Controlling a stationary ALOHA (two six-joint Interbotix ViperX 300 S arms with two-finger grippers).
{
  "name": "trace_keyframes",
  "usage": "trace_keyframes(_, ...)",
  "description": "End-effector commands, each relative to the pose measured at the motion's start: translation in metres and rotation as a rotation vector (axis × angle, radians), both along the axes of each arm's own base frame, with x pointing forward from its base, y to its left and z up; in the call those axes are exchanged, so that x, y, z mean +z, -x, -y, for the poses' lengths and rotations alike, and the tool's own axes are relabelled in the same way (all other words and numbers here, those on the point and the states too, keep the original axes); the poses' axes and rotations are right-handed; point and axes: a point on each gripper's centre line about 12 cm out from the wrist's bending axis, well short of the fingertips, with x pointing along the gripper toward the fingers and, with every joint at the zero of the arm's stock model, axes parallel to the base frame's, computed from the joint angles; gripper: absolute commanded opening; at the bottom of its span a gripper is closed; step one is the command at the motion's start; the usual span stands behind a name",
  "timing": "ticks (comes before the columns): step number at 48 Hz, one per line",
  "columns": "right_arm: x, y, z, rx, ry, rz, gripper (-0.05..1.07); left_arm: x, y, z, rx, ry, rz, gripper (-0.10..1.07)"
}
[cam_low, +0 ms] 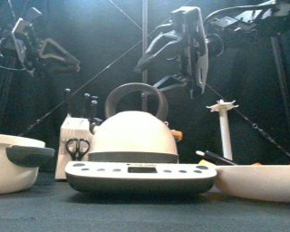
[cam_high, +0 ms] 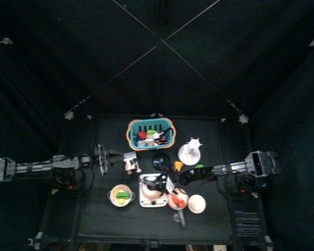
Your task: Grab kettle lid
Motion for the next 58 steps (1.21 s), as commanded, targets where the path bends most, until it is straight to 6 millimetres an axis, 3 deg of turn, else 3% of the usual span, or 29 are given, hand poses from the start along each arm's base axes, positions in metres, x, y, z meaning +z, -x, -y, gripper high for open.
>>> trace_keyframes(1, 0.019, 0.010, 0.007, -0.039, 0.012, 0.037, 0.86, 0.006, -0.002, -0.001, 0.002, -0.002, 0.017, 0.67)
trace_keyframes(5, 0.017, 0.038, 0.035, -0.178, 0.077, -0.007, 0.86, 0.006, -0.001, -0.001, 0.005, -0.005, 0.016, 0.67)
trace_keyframes(9, -0.002, 0.039, 0.054, -0.273, 0.168, -0.100, 0.86, 0.005, 0.000, -0.005, 0.022, -0.002, 0.014, 0.67)
trace_keyframes(16, -0.025, 0.019, 0.061, -0.270, 0.270, -0.173, 0.86, 0.001, 0.002, -0.008, 0.042, 0.010, 0.009, 0.67)
trace_keyframes(23, -0.024, 0.029, 0.055, -0.320, 0.255, -0.200, 0.85, 0.000, 0.002, -0.009, 0.043, 0.010, 0.006, 0.67)
trace_keyframes(26, -0.015, 0.031, 0.038, -0.293, 0.228, -0.174, 0.85, 0.000, 0.002, -0.008, 0.043, 0.010, 0.006, 0.67)
trace_keyframes(28, -0.001, 0.037, 0.017, -0.254, 0.195, -0.135, 0.85, -0.001, 0.002, -0.008, 0.043, 0.011, 0.003, 0.67)
trace_keyframes(31, 0.010, 0.053, -0.028, -0.147, 0.143, -0.104, 0.85, -0.001, 0.002, -0.008, 0.043, 0.011, 0.003, 0.67)
trace_keyframes(34, 0.010, 0.070, -0.095, 0.023, 0.087, -0.112, 0.85, 0.000, 0.002, -0.009, 0.045, 0.011, 0.004, 0.67)
trace_keyframes(37, -0.001, 0.071, -0.131, 0.074, -0.011, -0.172, 0.85, 0.001, 0.002, -0.009, 0.045, 0.011, 0.008, 0.67)
trace_keyframes(42, -0.028, 0.059, -0.161, 0.058, -0.166, -0.279, 0.85, 0.001, 0.002, -0.009, 0.045, 0.011, 0.008, 0.67)
trace_keyframes(46, -0.034, 0.055, -0.186, 0.098, -0.229, -0.296, 0.85, 0.002, 0.002, -0.009, 0.045, 0.011, 0.011, 0.67)
trace_keyframes(58, -0.061, 0.082, -0.190, 0.017, -0.329, -0.436, 0.85, 0.002, 0.002, -0.009, 0.045, 0.012, 0.011, 0.67)
